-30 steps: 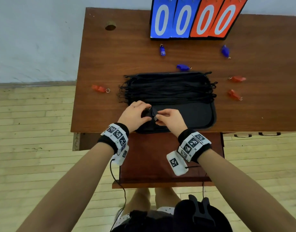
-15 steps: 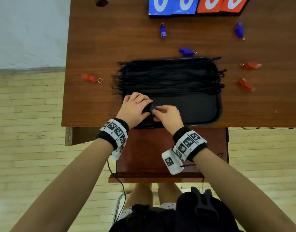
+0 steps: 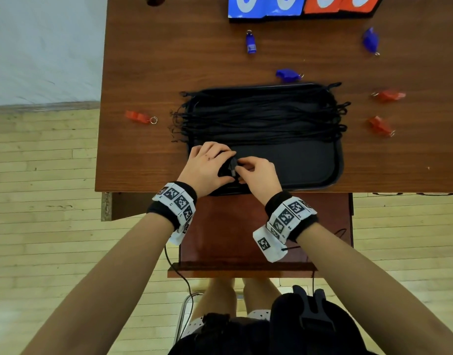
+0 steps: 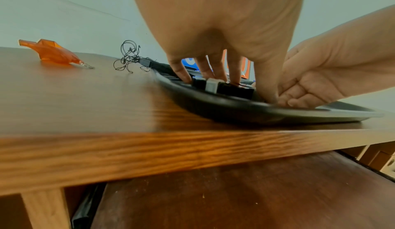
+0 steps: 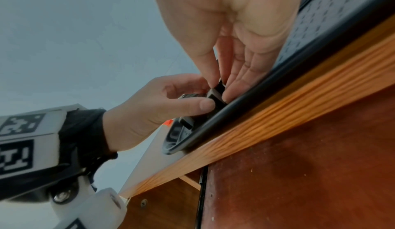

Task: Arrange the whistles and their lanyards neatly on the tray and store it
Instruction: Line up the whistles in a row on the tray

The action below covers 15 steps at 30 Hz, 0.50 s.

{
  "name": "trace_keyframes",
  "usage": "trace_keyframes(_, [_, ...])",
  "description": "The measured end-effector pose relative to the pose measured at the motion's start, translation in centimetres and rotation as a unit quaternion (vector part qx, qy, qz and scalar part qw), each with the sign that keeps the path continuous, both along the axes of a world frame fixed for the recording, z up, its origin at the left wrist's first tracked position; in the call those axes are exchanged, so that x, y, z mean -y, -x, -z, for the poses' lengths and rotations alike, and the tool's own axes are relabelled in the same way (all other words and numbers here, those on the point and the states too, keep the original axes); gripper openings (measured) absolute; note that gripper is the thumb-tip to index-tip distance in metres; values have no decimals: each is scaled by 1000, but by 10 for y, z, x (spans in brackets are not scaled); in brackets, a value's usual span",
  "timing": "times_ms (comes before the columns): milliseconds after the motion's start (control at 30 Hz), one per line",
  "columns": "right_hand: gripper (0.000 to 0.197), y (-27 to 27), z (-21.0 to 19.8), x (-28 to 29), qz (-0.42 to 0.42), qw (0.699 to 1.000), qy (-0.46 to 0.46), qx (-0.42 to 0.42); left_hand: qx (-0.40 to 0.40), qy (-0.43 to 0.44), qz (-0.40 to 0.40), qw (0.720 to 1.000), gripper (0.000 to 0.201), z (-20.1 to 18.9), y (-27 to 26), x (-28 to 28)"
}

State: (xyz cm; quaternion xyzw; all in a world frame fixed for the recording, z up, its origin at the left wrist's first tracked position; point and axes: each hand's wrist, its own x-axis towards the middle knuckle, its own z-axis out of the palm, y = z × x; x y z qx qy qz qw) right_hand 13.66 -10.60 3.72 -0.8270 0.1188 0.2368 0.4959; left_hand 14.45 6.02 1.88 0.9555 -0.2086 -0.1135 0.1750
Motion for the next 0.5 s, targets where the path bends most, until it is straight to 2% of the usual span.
trace_keyframes(267, [26,0,1,-2,5,1000,-2,10,-10,20,-21,1000,64,2,3,0])
trace_keyframes(500, [27,-1,-1,0,17,999,24,23,-36,38,-59,997,69,-13,5,-12])
